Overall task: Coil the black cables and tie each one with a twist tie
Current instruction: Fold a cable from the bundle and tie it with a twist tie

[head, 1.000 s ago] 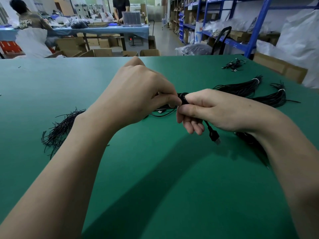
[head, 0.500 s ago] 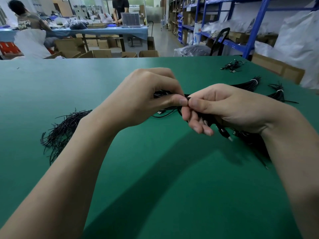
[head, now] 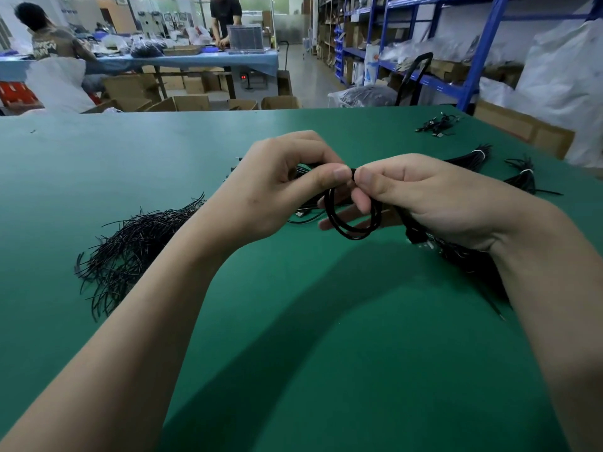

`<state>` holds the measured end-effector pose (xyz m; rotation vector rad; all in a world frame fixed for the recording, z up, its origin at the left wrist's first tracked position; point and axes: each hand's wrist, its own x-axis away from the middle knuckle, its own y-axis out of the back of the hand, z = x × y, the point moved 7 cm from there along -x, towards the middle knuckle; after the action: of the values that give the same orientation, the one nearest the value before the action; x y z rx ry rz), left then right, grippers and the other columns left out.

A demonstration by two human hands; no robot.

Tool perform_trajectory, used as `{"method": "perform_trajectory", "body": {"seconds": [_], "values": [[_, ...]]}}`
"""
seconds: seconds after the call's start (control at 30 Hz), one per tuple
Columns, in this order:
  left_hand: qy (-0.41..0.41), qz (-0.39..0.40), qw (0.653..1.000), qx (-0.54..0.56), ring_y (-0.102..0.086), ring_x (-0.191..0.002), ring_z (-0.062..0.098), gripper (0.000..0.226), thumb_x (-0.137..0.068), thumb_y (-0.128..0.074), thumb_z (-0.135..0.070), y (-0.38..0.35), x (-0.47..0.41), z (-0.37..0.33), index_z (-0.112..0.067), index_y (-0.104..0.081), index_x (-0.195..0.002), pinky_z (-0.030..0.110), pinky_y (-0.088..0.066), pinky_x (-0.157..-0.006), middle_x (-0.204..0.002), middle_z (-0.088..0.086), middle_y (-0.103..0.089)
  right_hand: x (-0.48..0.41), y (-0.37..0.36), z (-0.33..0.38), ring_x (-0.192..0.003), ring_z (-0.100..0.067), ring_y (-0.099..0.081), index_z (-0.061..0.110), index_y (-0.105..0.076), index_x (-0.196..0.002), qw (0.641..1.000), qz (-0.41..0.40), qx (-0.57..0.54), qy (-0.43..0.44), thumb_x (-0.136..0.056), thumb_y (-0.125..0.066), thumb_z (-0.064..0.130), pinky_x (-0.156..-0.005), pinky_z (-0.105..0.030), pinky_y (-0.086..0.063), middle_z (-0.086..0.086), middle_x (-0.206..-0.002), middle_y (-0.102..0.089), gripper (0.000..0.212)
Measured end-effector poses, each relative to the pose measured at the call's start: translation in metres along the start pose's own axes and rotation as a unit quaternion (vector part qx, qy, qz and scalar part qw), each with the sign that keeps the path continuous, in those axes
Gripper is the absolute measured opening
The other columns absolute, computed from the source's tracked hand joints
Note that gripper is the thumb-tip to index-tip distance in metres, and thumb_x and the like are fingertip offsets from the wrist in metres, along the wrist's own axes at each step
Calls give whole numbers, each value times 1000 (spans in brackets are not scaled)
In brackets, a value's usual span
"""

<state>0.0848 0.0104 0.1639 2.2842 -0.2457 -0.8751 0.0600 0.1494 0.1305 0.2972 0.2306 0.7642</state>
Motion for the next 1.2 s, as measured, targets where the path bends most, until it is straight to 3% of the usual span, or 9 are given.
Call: {"method": "perform_trajectory", "body": {"seconds": [0.1, 0.17, 0.33, 0.6, 0.7, 0.77, 0.93, 1.07, 1.2], "values": [[-16, -31, 999, -8, -60, -80, 6, 16, -100, -60, -26, 5, -1, -3, -23, -69, -88, 20, -42, -73, -88, -3, -63, 0, -16, -6, -107, -43, -70, 8, -56, -129, 989, 80, -124, -23, -102, -40, 44, -86, -44, -60, -20, -124, -69, 48], [-23, -46, 999, -16, -59, -80, 4, 16, -101, -60, -25, 7, 0, -5, -23, -69, -87, 17, -40, -73, -88, -4, -62, -1, -24, -7, -96, -38, -73, 12, -55, -135, 984, 111, -136, -19, -102, -35, 50, -76, -40, -60, -20, -117, -71, 55], [-36, -83, 995, -28, -54, -77, -1, 16, -100, -60, -25, 14, 2, -9, -23, -66, -86, 14, -37, -71, -86, -8, -59, -6, -37, -13, -57, -12, -38, 10, -68, -106, 965, 145, -213, -45, -97, -30, 65, -51, -23, -36, 0, -75, -46, 67], [-49, -111, 990, -69, -53, -77, 1, 21, -101, -60, -25, 24, 4, -10, -12, -71, -89, 17, -36, -71, -87, -1, -59, -11, -44, -7, -32, -4, -25, 19, -40, -76, 958, 103, -265, -27, -102, -29, 56, -38, -20, -20, 7, -50, -32, 46], [-71, -81, 982, -157, -53, -79, 6, 23, -101, -61, -26, 27, 3, -12, -8, -74, -92, 13, -36, -72, -91, 3, -64, -13, -31, -6, -35, -9, -22, 17, -39, -75, 993, 24, -112, 3, -103, -33, 50, -41, -23, -20, 4, -50, -29, 44], [-62, -15, 974, -216, -57, -86, 13, 32, -100, -56, -37, 29, 2, -7, -12, -75, -96, 26, -46, -79, -95, -1, -66, -14, -24, -1, -40, -9, -28, 17, -39, -74, 997, -40, 65, 27, -105, -36, 46, -41, -21, -25, 6, -51, -33, 42], [85, 154, 915, -362, -58, -109, 17, 82, -93, -8, -77, 20, 8, 15, -29, -72, -109, 47, -40, -100, -112, -10, -68, -25, -34, 0, -65, -17, -44, 28, -62, -106, 867, -82, 491, 9, -102, -38, 55, -55, -36, -30, 7, -67, -44, 37], [177, 228, 918, -271, -64, -96, 14, 88, -74, -12, -83, -1, 16, 25, -24, -72, -99, 41, -46, -95, -97, -7, -72, -27, -43, -6, -74, -28, -50, 29, -61, -115, 817, -66, 572, -19, -102, -33, 57, -61, -36, -27, 5, -66, -41, 41], [200, 254, 935, -146, -56, -69, 8, 67, -90, -21, -68, -21, 21, 31, -19, -67, -87, 29, -46, -75, -73, -8, -61, -22, -39, -6, -85, -20, -61, 33, -68, -107, 857, -43, 513, -26, -98, -30, 49, -68, -35, -39, 5, -88, -66, 42]]}}
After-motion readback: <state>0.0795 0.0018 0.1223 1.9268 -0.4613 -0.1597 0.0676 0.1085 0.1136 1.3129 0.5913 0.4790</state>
